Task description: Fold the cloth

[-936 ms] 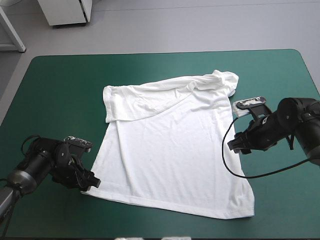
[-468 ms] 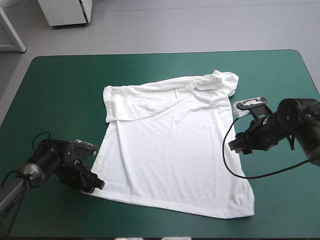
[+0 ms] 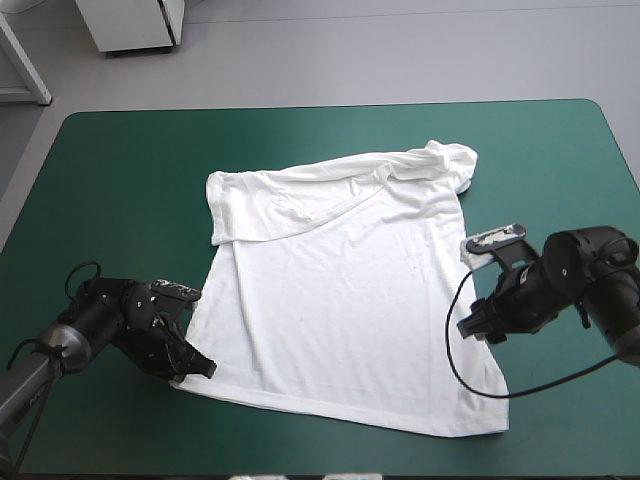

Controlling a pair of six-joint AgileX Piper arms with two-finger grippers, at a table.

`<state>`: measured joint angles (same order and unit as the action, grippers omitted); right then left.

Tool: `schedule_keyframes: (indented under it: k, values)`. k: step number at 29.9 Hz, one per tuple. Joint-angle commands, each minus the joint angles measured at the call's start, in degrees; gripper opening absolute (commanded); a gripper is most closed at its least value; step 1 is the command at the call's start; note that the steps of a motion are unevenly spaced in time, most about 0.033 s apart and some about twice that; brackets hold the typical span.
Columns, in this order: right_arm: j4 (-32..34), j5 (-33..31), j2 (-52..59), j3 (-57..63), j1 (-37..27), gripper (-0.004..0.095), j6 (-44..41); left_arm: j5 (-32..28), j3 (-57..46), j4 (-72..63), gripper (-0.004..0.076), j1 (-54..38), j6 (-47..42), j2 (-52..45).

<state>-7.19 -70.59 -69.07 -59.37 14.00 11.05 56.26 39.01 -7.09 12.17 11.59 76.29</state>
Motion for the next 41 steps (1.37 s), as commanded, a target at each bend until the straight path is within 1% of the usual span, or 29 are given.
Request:
schedule_keyframes:
  k: [1,5,9,12,17,22,25,31,32,35,36,37,40,41]
  values:
    - [1.7,-1.0,3.5,4.1,3.1,0.0577,-2.2,-3.1,-0.4,-1.2,-0.0009,0.2,0.0,0.6]
    - [1.7,-1.0,5.9,10.0,4.1,0.0577,-5.1,-3.1,-0.4,-1.5,-0.0009,0.2,0.0,0.6]
    - [3.5,-1.0,7.8,15.1,4.1,0.0577,-5.2,-3.1,-0.4,-1.5,-0.0009,0.2,0.0,0.4]
    - [4.6,-1.0,7.7,17.0,4.1,0.0577,-5.1,-3.1,-0.4,-1.8,-0.0009,0.2,0.0,0.4]
    - [3.9,1.9,6.6,18.2,4.1,0.0577,-5.0,-3.1,-0.4,-2.3,-0.0009,0.2,0.8,0.4]
    - [1.0,5.4,3.9,18.2,4.1,0.0565,-3.4,-3.1,-0.4,-2.5,-0.0009,0.2,1.1,0.4]
    - [1.0,6.4,1.2,18.2,4.1,0.0536,-2.7,-3.1,-0.4,-2.5,-0.0009,0.2,1.2,0.4]
    - [0.9,9.3,-4.3,18.2,4.1,0.0534,-2.5,-2.6,-0.3,-2.5,-0.0009,0.2,1.2,0.4]
    - [0.9,9.6,-5.2,18.2,4.1,0.0521,-2.5,-2.6,-0.3,-2.5,-0.0009,0.2,1.3,0.4]
    - [0.9,9.7,-7.5,18.5,4.1,0.0415,-2.2,-2.6,-0.1,-2.6,-0.0009,0.2,1.3,0.4]
    - [0.6,10.1,-8.4,18.9,4.1,0.0334,-1.7,-2.6,0.1,-2.6,-0.0009,0.2,1.3,0.4]
    - [-0.1,10.6,-8.8,19.4,4.1,0.0274,-1.2,-2.6,0.2,-2.6,-0.0009,0.2,1.3,0.4]
    - [-3.6,12.6,-9.7,21.2,4.1,0.0011,1.5,-2.1,1.1,-2.6,-0.0009,0.2,1.3,0.4]
    - [-5.2,13.2,-9.7,21.7,4.1,-0.0011,2.7,-2.0,1.6,-2.4,-0.0009,0.2,1.5,0.4]
